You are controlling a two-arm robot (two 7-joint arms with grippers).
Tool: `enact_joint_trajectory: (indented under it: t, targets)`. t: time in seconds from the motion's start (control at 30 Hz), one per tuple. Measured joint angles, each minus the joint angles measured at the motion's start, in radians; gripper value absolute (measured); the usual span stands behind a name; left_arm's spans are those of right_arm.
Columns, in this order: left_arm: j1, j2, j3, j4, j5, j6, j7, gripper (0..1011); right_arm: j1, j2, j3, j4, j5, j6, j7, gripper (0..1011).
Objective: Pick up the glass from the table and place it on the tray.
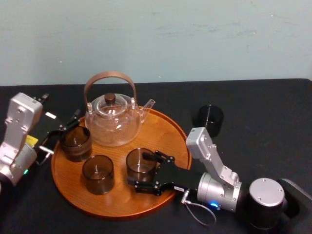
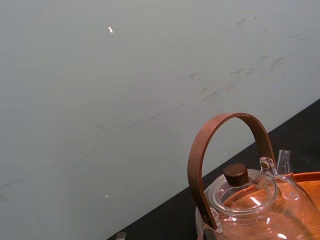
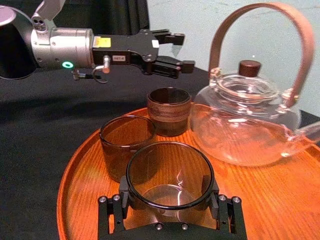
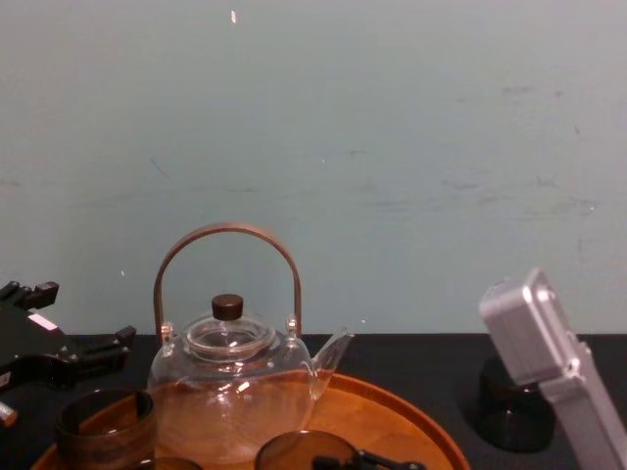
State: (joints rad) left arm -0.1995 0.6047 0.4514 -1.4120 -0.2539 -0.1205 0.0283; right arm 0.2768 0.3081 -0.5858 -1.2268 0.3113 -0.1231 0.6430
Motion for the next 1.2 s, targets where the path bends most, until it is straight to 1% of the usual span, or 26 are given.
enact_joint_trajectory:
  t: [0.1, 0.23, 0.63, 1.13, 1.2]
  targets:
    - [0.000, 0.000, 0.000, 0.000, 0.000, 0.000, 0.000, 1001, 0.011, -0.009, -0.014, 0.016, -0.003, -0.002, 0.004, 905]
    - [0.000, 0.000, 0.000, 0.000, 0.000, 0.000, 0.000, 1001, 0.019, -0.016, -0.022, 0.030, -0.003, -0.003, 0.007, 905]
    - [0.000, 0.000, 0.000, 0.000, 0.000, 0.000, 0.000, 1001, 0.027, -0.023, -0.035, 0.064, -0.002, -0.005, 0.010, 905]
    - [0.000, 0.000, 0.000, 0.000, 0.000, 0.000, 0.000, 1001, 0.026, -0.022, -0.034, 0.061, -0.002, -0.005, 0.009, 905]
    - [0.000, 0.000, 0.000, 0.000, 0.000, 0.000, 0.000, 1001, 0.026, -0.022, -0.033, 0.060, -0.002, -0.005, 0.009, 930]
